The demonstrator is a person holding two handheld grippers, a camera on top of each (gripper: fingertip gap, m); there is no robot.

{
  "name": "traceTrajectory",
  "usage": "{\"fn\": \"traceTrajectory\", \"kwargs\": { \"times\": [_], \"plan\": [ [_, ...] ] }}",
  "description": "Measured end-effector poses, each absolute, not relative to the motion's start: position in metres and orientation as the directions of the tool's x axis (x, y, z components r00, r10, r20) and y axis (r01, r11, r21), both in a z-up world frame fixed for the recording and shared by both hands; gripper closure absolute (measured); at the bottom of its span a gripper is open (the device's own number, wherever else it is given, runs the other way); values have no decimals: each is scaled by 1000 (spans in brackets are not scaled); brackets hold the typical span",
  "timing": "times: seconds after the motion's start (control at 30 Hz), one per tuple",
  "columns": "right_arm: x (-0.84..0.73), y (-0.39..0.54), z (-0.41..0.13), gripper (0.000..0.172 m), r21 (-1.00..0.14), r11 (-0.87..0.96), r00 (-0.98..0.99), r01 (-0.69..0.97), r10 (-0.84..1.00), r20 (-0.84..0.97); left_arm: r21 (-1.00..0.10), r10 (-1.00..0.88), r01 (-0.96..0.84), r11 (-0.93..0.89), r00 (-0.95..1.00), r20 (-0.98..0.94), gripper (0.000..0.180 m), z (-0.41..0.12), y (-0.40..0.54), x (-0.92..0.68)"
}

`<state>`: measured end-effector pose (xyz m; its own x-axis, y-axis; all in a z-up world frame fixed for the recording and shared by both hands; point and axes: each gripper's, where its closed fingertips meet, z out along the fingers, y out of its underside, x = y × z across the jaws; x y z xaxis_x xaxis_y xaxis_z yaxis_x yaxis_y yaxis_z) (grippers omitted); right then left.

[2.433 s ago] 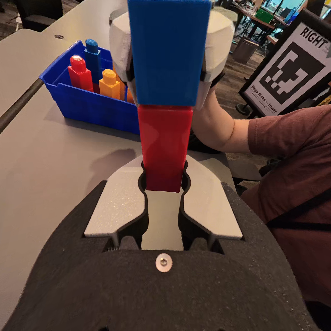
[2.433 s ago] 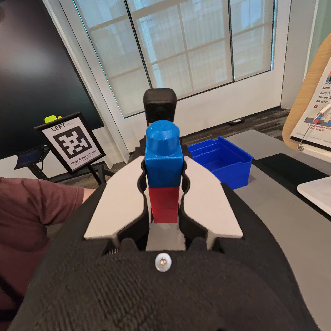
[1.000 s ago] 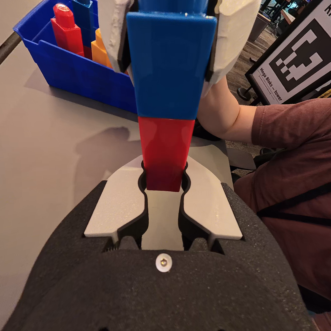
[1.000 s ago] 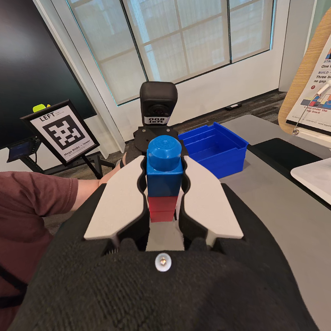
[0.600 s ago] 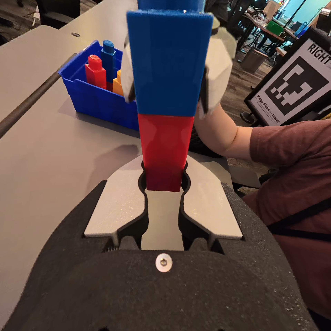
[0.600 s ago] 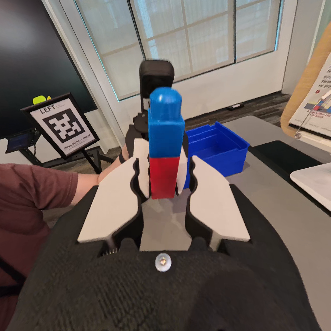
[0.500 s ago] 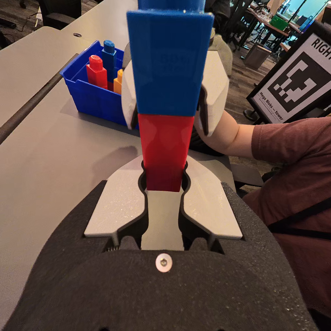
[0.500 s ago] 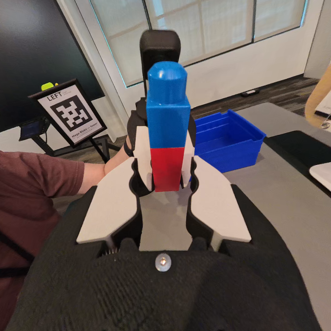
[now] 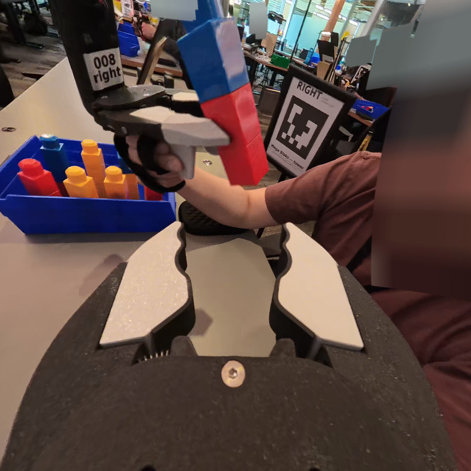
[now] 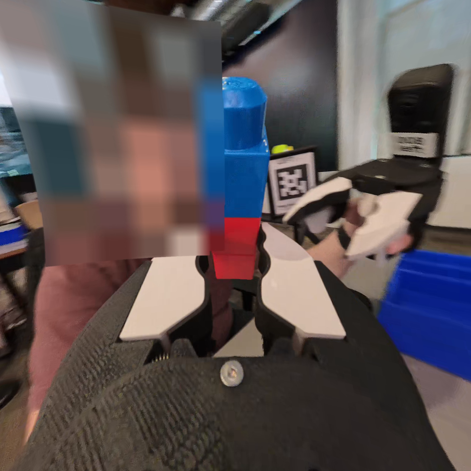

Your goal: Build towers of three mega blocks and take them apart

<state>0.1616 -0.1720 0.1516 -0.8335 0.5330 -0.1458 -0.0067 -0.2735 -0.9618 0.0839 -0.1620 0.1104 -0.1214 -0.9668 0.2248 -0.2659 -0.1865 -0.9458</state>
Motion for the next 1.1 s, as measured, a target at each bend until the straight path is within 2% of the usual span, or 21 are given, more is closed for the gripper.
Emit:
{"fn": "traceTrajectory", "kwargs": {
  "times": [0.07,0.17,0.23,0.3,0.33,0.4,0.47,0.57,0.77,1.1],
  "plan": [
    [178,-190,158,135,-971,-238,-864,-18,492,-104,-946,-972,-287,-152,-132,197,109,111,-171,83],
    [182,-193,167,135,-988,-152,-714,-34,695,-83,-935,-980,-331,-126,-105,169,108,106,-175,81],
    [192,-177,175,136,-994,-100,-465,-50,883,-65,-932,-986,-341,-125,-58,154,108,105,-169,80],
    [220,-144,173,136,-998,-44,-69,-37,997,-41,-938,-986,-320,-135,-49,159,109,109,-167,79],
    [243,-122,168,136,-999,-33,169,-21,985,-36,-941,-986,-308,-144,-38,163,110,112,-165,79],
    [313,-81,149,135,-1000,-25,628,1,778,-19,-944,-985,-288,-158,-21,172,109,115,-161,79],
    [382,-66,119,136,-999,-31,859,15,512,-3,-945,-984,-282,-166,-10,177,108,116,-158,81],
    [432,-64,54,136,-989,-147,950,10,310,-36,-948,-985,-272,-166,-1,173,108,117,-156,83],
    [427,-49,-42,135,-948,-319,969,-14,230,-92,-956,-984,-238,-170,-1,175,109,120,-157,88],
    [429,-36,-89,135,-834,-539,981,120,193,16,-948,-983,-266,-174,-9,183,109,113,-158,93]
  ]
}}
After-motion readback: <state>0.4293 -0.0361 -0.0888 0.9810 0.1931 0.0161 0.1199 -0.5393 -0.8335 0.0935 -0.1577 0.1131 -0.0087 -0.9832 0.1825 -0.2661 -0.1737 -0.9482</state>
